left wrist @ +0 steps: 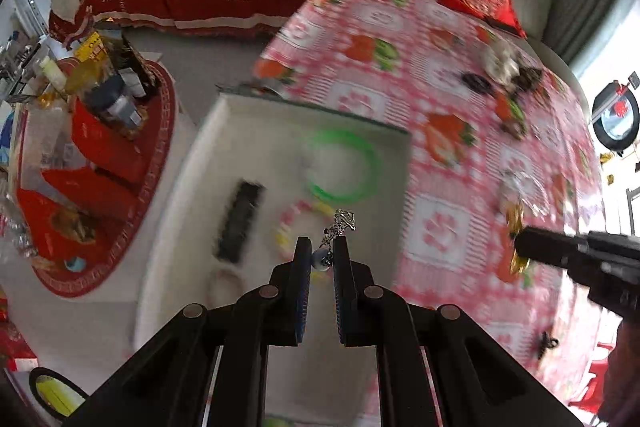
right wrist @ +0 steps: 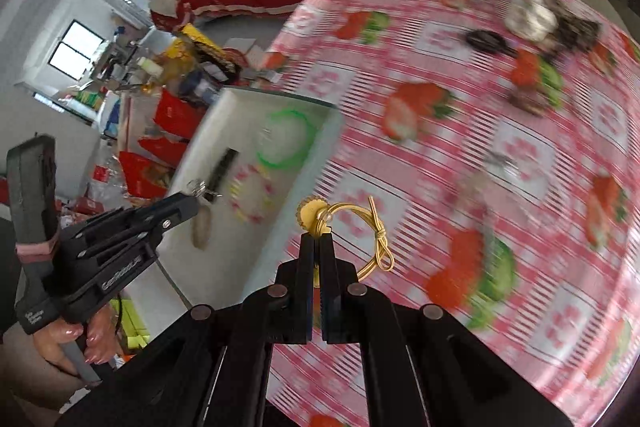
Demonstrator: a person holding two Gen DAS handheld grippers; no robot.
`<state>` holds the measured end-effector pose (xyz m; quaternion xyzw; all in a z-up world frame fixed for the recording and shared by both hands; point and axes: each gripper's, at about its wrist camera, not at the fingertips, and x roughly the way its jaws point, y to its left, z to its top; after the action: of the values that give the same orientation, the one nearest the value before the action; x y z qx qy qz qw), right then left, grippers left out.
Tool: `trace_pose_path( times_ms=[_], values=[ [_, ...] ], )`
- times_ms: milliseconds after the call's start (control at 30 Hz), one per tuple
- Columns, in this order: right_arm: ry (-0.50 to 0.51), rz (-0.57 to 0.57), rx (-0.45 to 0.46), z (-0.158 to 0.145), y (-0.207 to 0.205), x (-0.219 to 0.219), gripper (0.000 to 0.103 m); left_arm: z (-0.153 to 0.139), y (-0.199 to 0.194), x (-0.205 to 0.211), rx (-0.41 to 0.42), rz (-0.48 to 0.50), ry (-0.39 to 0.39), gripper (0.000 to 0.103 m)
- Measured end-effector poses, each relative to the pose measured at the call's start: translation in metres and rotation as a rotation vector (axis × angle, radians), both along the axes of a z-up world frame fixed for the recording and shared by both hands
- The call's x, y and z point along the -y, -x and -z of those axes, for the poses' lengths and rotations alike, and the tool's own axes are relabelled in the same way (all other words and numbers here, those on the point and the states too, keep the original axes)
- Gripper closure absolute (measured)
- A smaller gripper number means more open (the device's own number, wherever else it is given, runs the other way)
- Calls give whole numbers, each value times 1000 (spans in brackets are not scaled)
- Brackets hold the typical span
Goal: Organize jewelry
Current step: 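Carry the pendant and yellow cord over the white tray with both tools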
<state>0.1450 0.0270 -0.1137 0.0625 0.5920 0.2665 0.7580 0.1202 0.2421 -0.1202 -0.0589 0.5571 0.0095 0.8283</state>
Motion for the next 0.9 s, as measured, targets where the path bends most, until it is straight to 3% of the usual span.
trace_pose_path(
  times_ms=[200,367,633,900],
  values=[
    [-15,-34,-2,12,-21,-68,101,20,-43,-46,-10,-27,51,86],
    [12,-54,-6,23,-33,-99,101,39,-72,-55,-19,-2,29,86],
    [38,-17,-31,51,-65,-116,101,73,-95,-56,-47,16,7,86],
    [70,0,-71,80,-83,-126,101,87,-99,-58,-60,14,-30,86]
  ],
)
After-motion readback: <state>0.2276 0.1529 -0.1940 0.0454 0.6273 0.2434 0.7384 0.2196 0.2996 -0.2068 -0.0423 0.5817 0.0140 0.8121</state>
